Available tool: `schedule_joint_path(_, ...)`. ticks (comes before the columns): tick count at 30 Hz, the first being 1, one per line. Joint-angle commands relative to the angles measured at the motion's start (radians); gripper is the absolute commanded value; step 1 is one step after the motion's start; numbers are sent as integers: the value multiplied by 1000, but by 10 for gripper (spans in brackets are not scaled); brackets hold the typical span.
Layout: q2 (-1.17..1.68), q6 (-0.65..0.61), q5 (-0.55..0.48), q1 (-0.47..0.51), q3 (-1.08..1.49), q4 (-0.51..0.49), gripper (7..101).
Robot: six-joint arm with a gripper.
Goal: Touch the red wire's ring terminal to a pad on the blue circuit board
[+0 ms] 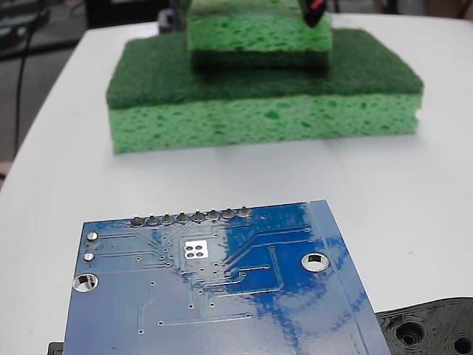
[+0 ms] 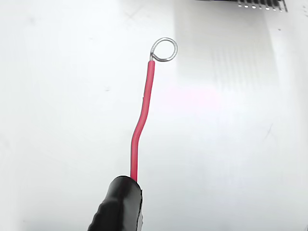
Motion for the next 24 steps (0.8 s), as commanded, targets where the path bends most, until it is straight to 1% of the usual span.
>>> schedule_joint_path(1,144,0,6,0,81,8,1003)
schedule_joint_path(2,183,-6,5,-9,92,26,1003)
schedule_joint_path(4,244,0,40,-49,110,60,1003)
schedule_joint_path(6,244,5,57,-66,120,52,1003)
schedule_joint_path(24,244,5,58,-66,130,51,1003)
